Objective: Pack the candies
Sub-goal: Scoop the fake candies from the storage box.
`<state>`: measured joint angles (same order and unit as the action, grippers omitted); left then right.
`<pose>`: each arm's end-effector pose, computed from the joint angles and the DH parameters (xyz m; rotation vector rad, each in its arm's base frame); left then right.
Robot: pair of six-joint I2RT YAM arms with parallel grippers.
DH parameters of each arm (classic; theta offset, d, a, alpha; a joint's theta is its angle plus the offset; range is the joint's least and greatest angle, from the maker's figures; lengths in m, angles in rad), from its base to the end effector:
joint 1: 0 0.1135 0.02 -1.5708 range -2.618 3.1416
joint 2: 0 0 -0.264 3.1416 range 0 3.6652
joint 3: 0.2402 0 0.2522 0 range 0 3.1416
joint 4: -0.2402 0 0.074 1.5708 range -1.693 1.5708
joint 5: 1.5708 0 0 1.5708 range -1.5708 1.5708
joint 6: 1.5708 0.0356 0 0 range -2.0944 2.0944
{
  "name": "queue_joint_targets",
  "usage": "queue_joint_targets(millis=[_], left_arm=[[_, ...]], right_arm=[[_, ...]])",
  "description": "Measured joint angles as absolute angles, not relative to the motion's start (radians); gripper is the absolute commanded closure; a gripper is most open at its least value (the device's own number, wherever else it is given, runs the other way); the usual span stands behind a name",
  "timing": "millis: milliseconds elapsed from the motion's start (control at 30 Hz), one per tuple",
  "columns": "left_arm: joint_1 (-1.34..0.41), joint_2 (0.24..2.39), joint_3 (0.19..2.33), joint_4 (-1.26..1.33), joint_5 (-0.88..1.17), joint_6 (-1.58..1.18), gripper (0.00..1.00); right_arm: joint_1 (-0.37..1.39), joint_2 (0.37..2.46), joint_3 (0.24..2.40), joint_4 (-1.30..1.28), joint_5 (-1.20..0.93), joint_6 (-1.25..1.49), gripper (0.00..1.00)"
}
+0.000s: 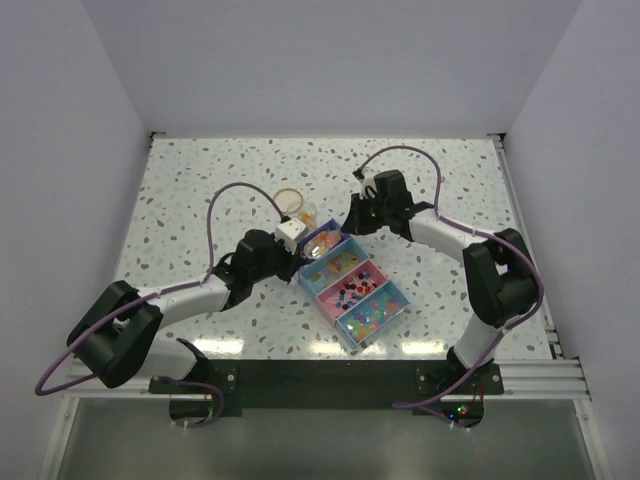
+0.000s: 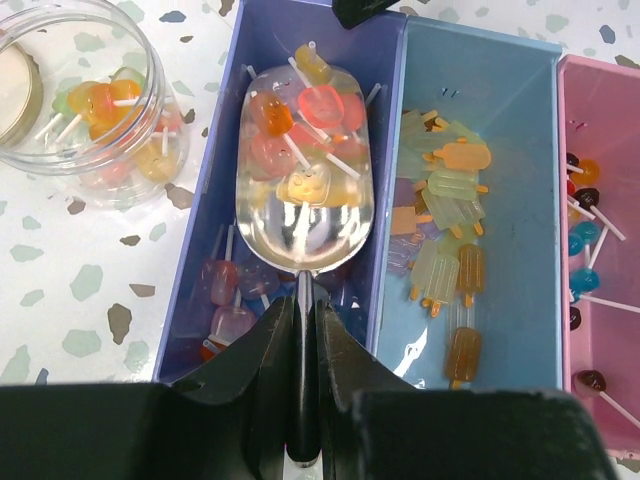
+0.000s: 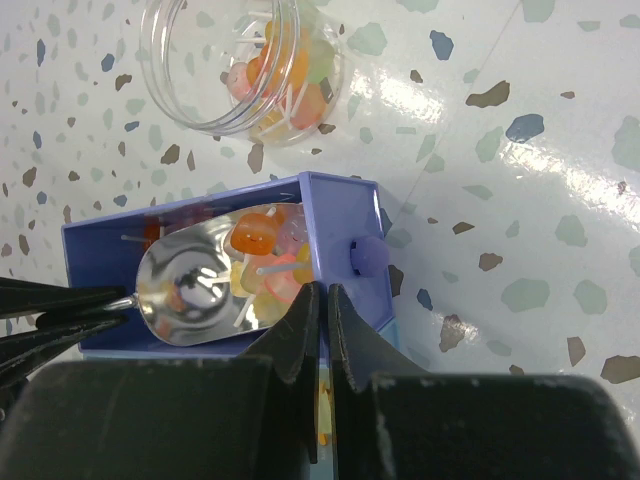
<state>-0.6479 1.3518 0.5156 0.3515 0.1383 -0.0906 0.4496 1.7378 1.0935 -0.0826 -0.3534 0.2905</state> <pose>0.2108 -0.1657 0.1787 0.6629 1.9976 -0.5939 0.3333 0.1745 0.2033 -0.3766 2.3404 0.7770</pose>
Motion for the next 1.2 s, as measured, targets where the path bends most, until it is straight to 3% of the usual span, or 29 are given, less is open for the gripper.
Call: queue_joint_targets(millis=[900,1067,1200], left_arm=[[-0.646,1.145,0.333,0.504,0.137,-0.094,1.00],[-0.649,1.107,0.333,0.510,0.186,-0.095,1.00],[-0.651,1.092,0.334,0.499,0.210,-0.095,1.00]], right_arm=[[0.438,1.736,1.093,-0.092,-0.357,0.273,1.00],[0.438,1.733,1.094,-0.097,-0.353,0.272,0.88],[0.438,1.731,1.094,-0.117,-0.330,0.275,0.71]])
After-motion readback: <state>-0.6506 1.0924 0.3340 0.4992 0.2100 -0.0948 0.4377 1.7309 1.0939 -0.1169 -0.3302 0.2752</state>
